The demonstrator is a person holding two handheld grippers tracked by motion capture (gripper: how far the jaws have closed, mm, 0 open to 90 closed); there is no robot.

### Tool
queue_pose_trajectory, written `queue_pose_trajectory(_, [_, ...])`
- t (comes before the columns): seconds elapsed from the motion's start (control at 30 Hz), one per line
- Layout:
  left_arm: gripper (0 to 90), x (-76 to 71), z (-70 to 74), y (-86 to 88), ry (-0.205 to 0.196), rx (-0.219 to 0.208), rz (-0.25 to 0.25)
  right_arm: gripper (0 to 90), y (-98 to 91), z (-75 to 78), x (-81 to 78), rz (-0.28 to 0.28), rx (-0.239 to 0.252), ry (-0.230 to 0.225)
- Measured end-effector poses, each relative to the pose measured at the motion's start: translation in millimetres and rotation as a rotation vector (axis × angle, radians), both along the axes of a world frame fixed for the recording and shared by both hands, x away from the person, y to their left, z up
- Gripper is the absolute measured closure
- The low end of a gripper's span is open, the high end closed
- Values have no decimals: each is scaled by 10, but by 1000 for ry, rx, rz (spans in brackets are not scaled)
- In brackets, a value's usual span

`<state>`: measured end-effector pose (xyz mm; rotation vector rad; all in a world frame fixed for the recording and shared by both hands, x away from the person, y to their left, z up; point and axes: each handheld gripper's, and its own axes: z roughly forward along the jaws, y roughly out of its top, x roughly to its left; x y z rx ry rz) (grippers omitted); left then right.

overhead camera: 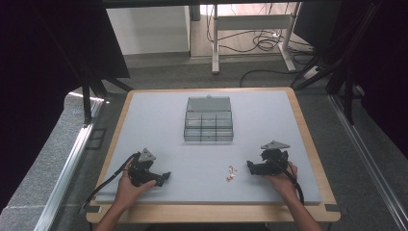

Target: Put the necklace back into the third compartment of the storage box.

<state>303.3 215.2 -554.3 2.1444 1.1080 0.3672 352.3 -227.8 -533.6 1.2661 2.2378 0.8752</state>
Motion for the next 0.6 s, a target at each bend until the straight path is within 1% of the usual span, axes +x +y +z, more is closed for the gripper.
queue_pose_trajectory(0.07, [0, -3, -2, -1, -3, -1, 1, 36, 5, 9, -33, -17, -3, -1])
queue_pose_trajectory(0.1, [0, -3, -2, -1, -3, -1, 1, 36, 5, 9, -33, -17, -3, -1])
queue_pose_trajectory(0.13, [0, -4, -2, -2, -4, -1, 2, 59, 13, 20, -70, -22, -7, 0])
queue_pose_trajectory(0.2, [0, -4, -2, -2, -4, -1, 2, 69, 11, 22, -99, -19, -9, -4])
queue_pose_trajectory(0.27, [0, -4, -2, -2, -5, -1, 2, 71, 3, 18, -114, -19, -2, -7])
queue_pose_trajectory(0.6, [0, -2, -2, 1, -3, -1, 0, 73, -1, 14, -122, -21, -2, -10])
